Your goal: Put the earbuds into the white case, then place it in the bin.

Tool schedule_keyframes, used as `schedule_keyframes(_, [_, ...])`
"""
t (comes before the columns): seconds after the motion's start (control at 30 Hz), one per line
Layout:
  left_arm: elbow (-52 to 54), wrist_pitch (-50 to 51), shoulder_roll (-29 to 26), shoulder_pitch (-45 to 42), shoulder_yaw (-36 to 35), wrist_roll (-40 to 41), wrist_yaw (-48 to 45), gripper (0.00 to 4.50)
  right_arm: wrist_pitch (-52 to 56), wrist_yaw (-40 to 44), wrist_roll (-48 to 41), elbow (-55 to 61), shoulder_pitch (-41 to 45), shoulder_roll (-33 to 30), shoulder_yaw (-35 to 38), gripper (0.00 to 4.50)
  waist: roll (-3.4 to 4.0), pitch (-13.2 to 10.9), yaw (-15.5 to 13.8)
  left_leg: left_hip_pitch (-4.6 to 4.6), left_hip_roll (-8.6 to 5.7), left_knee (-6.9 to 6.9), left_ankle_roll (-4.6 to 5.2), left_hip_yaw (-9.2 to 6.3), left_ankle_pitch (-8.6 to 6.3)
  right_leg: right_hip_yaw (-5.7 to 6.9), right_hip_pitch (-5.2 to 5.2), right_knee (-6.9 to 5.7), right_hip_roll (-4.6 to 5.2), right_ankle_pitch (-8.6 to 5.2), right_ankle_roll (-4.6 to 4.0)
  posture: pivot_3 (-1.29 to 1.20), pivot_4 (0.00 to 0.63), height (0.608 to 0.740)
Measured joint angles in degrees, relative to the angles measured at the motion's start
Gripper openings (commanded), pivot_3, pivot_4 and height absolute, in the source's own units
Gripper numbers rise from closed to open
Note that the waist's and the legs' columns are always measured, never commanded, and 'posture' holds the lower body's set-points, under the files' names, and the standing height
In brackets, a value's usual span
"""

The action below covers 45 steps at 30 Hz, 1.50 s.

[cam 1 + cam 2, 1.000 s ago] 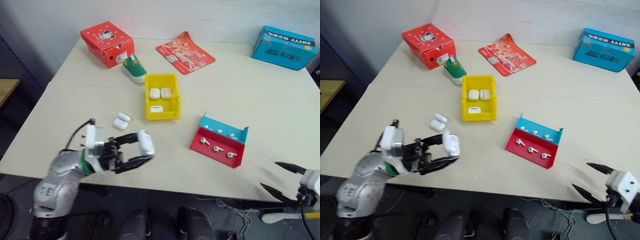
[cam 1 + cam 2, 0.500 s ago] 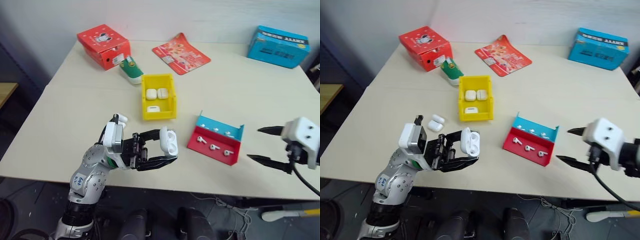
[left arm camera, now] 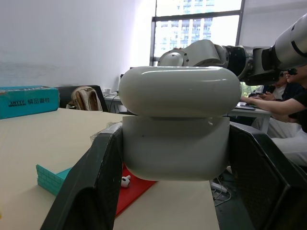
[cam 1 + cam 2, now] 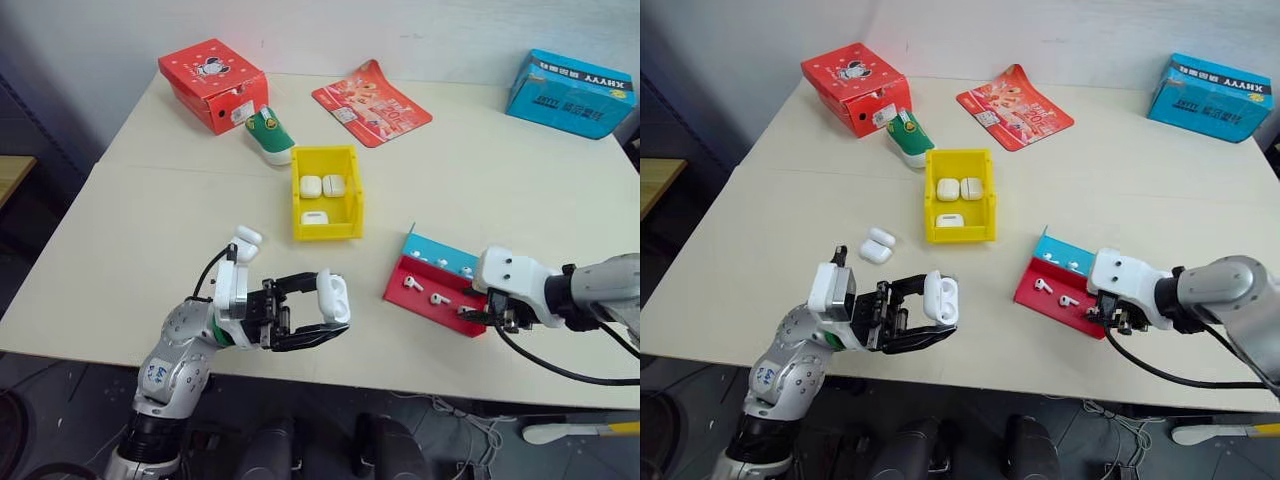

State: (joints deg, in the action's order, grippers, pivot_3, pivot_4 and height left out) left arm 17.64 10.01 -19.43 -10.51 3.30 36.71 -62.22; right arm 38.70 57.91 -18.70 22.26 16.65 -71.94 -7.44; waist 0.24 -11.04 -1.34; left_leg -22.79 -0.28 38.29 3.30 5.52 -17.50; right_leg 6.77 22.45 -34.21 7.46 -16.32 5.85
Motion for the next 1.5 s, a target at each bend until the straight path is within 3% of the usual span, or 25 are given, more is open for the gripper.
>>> schedule_keyframes(0.6, [2.22,0.91,-0.48,1.79,0.74,0.0,2.74,2.82,-5.38,6.14,11.95,-6.69,6.76,5.01,-8.6,1.05,0.0,0.0,0.05,0.04,0.01,0.01,-0.09,0.01,0.06,0.01,0.03,-0.18,-0.01,0.01,0.02,0.0,0.15,0.74])
schedule_keyframes(1.5, [2.23,1.26,-1.13,1.73,0.7,0.01,3.98,2.82,-13.76,15.21,22.04,-12.13,9.38,6.09,-10.16,1.05,0.0,0.0,0.03,0.05,0.01,0.11,-0.09,0.0,0.07,0.02,0.0,-0.25,-0.01,0.01,0.02,0.0,0.15,0.74])
